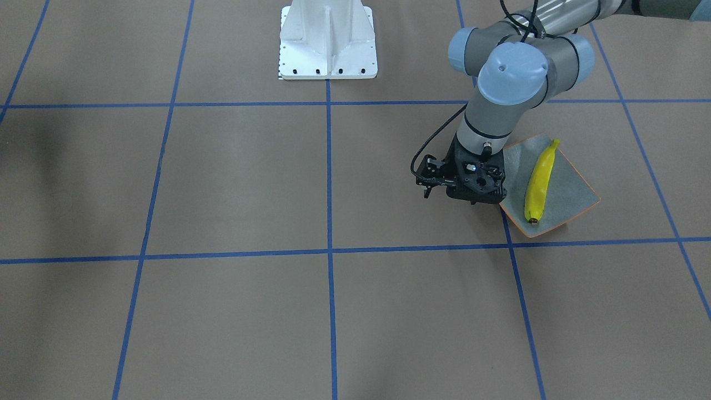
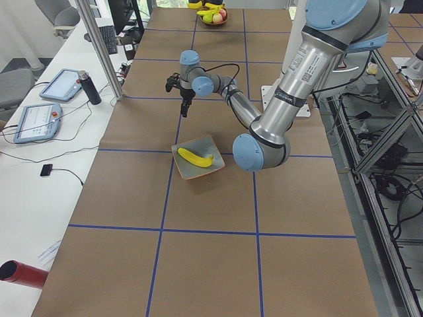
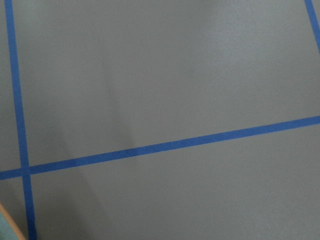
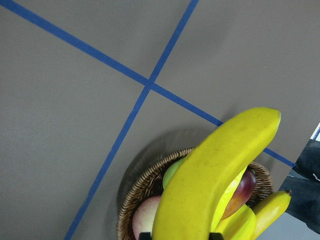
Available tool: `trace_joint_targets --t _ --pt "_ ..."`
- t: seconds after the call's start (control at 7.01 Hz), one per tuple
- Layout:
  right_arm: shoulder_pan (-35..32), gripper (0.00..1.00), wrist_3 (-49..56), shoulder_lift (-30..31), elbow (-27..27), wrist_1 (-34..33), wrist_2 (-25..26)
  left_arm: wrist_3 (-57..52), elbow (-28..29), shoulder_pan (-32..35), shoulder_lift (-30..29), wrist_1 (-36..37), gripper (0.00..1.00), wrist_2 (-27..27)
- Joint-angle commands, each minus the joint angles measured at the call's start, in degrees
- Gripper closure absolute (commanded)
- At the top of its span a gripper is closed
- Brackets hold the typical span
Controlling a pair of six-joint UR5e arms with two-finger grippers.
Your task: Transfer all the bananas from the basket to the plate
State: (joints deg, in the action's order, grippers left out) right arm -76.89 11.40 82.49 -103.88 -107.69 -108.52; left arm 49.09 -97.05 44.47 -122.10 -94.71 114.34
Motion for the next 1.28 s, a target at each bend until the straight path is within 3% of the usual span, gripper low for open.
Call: trace_joint_targets --t 0.0,0.57,0.86,1.14 --pt "-0.72 1.00 -7.23 -4.59 -1.06 0.03 -5.19 2.65 0.11 0.00 -0.41 -0.82 0.00 0.09" --pt "1.64 1.00 -25.43 -11.03 -4.92 0.82 -16.87 18.97 0.20 -0.44 -0.68 -11.87 0.00 0.09" --pt "6.64 1.00 -39.97 -12.78 -6.33 8.77 -20.31 30.75 0.55 -0.96 -0.68 -19.07 0.00 0.00" --pt "13.49 1.00 -56.13 -12.88 -9.23 17.73 -20.50 37.27 1.34 -1.05 -0.59 -24.62 0.00 -0.09"
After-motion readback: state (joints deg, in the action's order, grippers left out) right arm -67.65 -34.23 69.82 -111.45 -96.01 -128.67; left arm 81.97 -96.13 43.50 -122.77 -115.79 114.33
